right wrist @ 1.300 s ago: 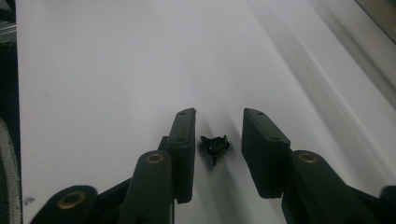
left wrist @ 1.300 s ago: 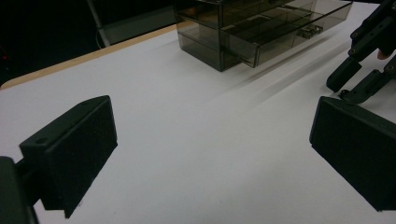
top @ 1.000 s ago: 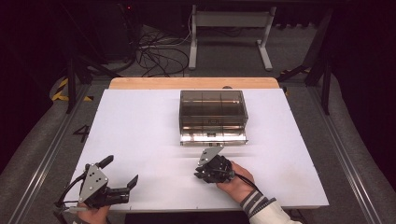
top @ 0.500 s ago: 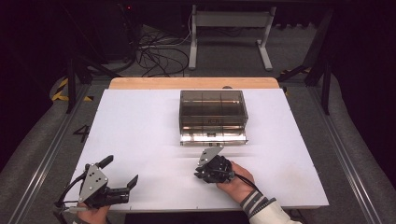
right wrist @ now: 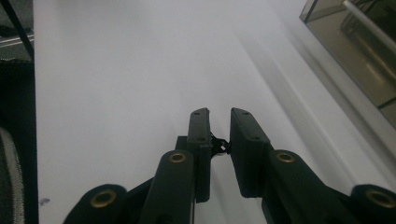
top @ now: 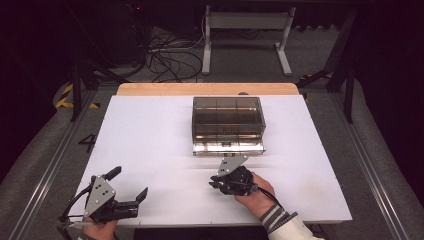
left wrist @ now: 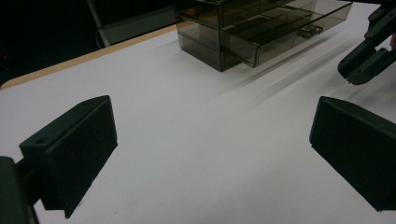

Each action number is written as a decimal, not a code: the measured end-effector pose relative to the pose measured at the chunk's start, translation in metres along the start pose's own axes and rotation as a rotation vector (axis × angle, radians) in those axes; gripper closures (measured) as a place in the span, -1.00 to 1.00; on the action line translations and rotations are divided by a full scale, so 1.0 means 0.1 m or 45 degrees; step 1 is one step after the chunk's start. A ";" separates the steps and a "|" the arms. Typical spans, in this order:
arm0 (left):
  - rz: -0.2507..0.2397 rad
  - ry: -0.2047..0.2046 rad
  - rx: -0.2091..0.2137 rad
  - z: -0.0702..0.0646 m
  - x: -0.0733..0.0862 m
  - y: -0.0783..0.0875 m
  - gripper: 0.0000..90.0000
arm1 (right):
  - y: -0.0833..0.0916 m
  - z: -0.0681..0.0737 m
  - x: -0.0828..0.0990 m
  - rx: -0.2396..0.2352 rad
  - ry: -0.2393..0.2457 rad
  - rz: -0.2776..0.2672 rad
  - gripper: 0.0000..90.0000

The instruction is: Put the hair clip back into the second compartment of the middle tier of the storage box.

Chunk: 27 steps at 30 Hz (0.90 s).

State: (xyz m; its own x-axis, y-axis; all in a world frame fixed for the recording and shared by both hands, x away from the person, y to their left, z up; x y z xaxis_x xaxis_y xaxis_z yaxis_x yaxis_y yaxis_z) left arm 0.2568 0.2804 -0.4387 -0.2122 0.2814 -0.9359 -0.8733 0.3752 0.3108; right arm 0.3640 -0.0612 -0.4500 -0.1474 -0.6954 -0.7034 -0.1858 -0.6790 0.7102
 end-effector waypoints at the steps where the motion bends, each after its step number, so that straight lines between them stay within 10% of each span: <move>1: 0.000 0.000 0.000 0.00 0.00 0.00 -0.96 | 0.02 0.00 0.00 0.002 0.001 -0.010 0.75; 27: 0.001 0.002 0.001 0.00 0.00 0.00 -0.96 | 0.15 0.06 -0.08 0.029 0.043 -0.057 0.75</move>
State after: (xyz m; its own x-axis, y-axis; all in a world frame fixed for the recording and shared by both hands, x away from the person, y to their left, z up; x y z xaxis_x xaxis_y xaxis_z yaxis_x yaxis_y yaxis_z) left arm 0.2570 0.2800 -0.4387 -0.2133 0.2803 -0.9359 -0.8727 0.3759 0.3115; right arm 0.3563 -0.0648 -0.4340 -0.1059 -0.6720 -0.7329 -0.2133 -0.7046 0.6768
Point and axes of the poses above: each handheld gripper's, and its own axes: y roughly backward along the jaws, x roughly out of its underside, z roughly to its left, the point moved 1 cm from there along -y, roughly forward along the jaws, and after that the axes turned 5 degrees about -x, right-handed, at the moved point
